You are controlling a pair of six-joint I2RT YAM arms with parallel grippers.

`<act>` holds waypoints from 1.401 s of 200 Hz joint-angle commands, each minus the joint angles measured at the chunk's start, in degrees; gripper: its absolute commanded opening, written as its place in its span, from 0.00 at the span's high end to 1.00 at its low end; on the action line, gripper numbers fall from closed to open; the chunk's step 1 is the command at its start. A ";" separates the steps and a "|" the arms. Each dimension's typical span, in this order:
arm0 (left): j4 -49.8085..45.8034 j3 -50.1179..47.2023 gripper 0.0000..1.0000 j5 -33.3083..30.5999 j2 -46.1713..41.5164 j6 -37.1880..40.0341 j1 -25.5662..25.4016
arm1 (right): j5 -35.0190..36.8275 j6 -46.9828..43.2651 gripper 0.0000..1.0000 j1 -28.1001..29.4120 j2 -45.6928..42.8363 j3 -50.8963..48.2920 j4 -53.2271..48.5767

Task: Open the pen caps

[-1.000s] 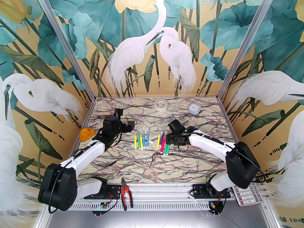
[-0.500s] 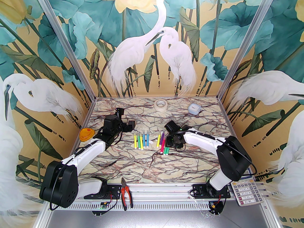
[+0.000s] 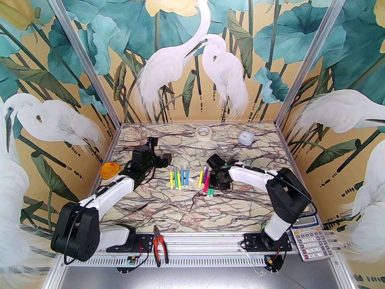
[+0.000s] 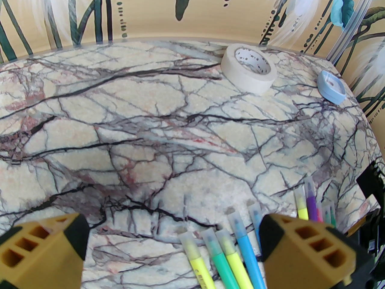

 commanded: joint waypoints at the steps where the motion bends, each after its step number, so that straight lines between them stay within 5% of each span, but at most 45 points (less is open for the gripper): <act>1: -0.06 1.33 0.01 1.23 0.51 1.01 -0.40 | 0.57 0.08 0.58 0.35 1.58 1.79 -0.53; 280: -2.41 2.78 0.01 -0.40 -1.26 -3.41 -0.37 | 6.13 -10.38 0.85 -1.18 10.27 7.85 -7.36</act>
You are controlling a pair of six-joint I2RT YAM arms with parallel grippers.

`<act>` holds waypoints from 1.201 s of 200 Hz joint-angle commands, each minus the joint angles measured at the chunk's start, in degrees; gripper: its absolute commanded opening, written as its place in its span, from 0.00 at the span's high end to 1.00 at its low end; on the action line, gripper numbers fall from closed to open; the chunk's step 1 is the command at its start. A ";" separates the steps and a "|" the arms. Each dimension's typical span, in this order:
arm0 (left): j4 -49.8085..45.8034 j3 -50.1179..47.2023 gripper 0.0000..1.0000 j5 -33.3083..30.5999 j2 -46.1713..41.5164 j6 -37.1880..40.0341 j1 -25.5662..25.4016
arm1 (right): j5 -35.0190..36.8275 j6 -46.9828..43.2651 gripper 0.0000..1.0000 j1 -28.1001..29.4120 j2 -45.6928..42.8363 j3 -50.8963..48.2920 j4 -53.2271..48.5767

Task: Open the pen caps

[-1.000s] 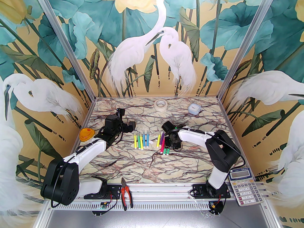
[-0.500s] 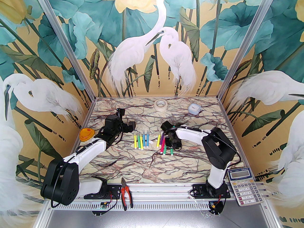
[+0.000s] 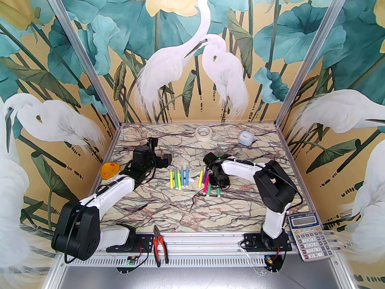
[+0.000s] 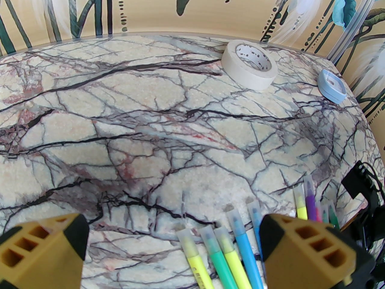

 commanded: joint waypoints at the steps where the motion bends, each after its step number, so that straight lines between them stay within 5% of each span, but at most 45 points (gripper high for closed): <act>1: -1.09 2.10 0.01 -0.52 -1.28 -1.76 -0.28 | 1.47 -2.17 0.85 -0.40 2.14 -0.23 2.40; 154: -3.42 11.49 0.05 22.47 9.09 -10.46 -2.53 | -11.48 -15.19 0.84 -3.13 -15.73 -8.08 18.35; 240: 12.03 11.52 0.11 45.32 14.61 -22.70 -2.97 | -17.37 -18.61 0.84 -3.08 -22.15 -10.31 30.02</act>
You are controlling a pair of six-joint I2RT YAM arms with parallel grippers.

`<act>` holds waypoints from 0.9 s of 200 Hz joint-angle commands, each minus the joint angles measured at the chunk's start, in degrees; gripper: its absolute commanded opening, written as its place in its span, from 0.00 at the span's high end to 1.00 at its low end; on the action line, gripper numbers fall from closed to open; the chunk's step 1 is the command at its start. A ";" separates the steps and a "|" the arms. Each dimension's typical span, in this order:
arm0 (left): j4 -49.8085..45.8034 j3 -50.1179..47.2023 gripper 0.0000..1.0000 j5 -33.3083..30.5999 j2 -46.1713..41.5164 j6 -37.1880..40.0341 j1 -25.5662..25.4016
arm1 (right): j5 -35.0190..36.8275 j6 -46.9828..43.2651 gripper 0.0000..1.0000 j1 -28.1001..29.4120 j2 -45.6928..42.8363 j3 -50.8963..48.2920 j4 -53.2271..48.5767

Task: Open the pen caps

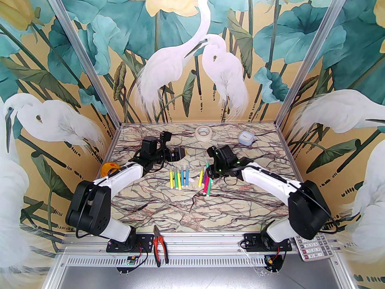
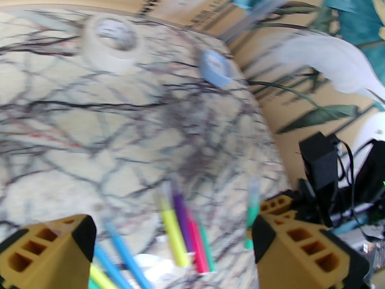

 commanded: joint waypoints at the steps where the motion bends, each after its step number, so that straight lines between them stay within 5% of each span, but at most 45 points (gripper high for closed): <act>1: 6.88 0.81 0.12 10.63 1.49 -4.50 -0.52 | -3.32 -1.69 0.84 0.11 -1.07 -0.57 4.58; 180: 7.48 8.63 0.40 20.58 9.54 -7.29 -5.38 | -9.21 -6.06 0.84 1.97 -0.38 4.97 6.87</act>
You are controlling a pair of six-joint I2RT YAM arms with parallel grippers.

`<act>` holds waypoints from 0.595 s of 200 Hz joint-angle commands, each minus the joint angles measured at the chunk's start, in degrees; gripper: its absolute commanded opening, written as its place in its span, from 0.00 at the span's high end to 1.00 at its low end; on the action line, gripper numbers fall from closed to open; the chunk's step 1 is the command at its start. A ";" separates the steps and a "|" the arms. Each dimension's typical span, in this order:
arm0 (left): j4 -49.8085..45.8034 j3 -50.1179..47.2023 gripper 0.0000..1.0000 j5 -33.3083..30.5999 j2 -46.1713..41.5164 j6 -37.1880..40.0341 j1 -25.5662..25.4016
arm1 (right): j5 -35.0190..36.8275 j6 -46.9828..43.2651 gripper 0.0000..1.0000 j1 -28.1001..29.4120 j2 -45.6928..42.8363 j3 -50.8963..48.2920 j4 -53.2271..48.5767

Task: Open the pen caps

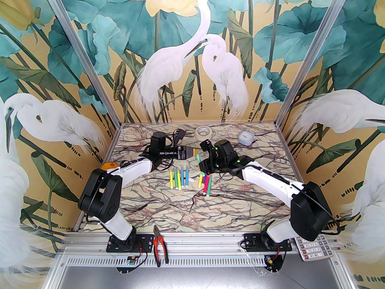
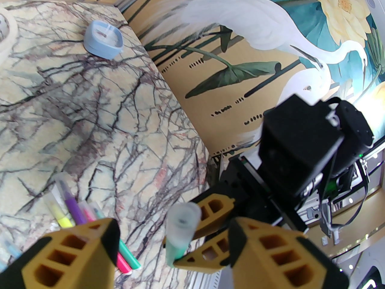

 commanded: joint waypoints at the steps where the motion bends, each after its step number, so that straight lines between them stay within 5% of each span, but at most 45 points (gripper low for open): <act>1: 0.38 1.81 0.41 2.25 1.15 -0.55 -0.65 | -1.70 -1.64 0.84 0.62 -0.38 1.91 0.95; 119: 1.20 2.10 0.77 2.62 1.85 -1.83 -0.87 | -1.02 -1.95 0.83 0.80 -0.21 1.83 1.62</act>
